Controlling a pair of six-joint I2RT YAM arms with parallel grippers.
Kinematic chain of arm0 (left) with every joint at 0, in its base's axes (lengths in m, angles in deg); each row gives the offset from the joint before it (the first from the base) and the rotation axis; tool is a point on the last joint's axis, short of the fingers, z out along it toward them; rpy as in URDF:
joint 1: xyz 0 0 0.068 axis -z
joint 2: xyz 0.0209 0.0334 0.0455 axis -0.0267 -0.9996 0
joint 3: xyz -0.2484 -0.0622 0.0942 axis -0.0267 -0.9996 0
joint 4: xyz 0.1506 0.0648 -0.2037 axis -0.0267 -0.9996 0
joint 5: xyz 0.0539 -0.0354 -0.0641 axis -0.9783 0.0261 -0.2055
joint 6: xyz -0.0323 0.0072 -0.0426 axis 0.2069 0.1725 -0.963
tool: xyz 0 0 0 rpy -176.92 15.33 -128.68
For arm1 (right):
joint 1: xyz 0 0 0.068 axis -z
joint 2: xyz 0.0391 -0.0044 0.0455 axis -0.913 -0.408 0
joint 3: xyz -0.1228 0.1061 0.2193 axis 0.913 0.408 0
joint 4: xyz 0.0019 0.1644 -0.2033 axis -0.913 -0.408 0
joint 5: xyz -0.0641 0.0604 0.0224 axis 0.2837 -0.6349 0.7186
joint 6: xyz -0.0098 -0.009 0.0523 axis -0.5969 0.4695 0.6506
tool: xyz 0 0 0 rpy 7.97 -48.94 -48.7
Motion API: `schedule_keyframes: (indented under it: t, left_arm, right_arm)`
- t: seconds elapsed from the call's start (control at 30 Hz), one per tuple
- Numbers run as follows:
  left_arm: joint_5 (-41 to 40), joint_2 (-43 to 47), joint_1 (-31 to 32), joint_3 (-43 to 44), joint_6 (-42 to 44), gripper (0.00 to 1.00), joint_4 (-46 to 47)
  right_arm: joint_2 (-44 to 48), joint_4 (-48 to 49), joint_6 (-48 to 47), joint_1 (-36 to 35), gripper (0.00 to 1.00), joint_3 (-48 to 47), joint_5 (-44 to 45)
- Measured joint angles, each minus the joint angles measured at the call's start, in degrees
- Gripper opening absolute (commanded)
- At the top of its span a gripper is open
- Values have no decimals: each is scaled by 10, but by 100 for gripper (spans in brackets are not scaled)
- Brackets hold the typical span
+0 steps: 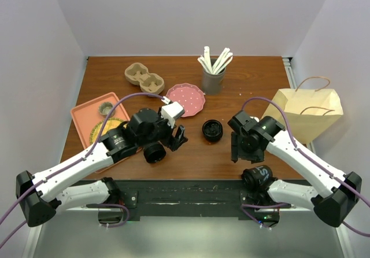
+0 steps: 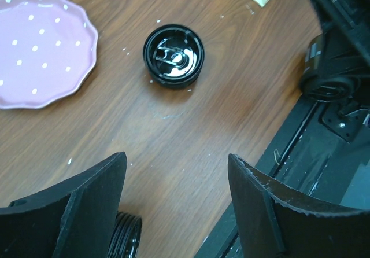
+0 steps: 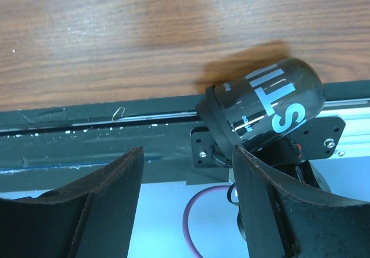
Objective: Pack the takeout coffee
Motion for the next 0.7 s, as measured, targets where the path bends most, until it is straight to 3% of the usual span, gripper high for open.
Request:
schedule_keyframes:
  t: [0.27,0.3,0.43,0.7]
  left_arm:
    - [21,3,0,-5,2,77,17]
    - [23,6,0,-8,3,77,16]
    - [30,22,0,-17,10,78,11]
    - [31,28,0,-17,33,78,2]
  right_arm:
    - [-26,-5,-4,-2,70,19,-1]
    - [-30,-5,-5,-2,60,19,3]
    - [-62,-5,-13,-3,60,30,19]
    - [-121,-7,-45,-3,68,39,19]
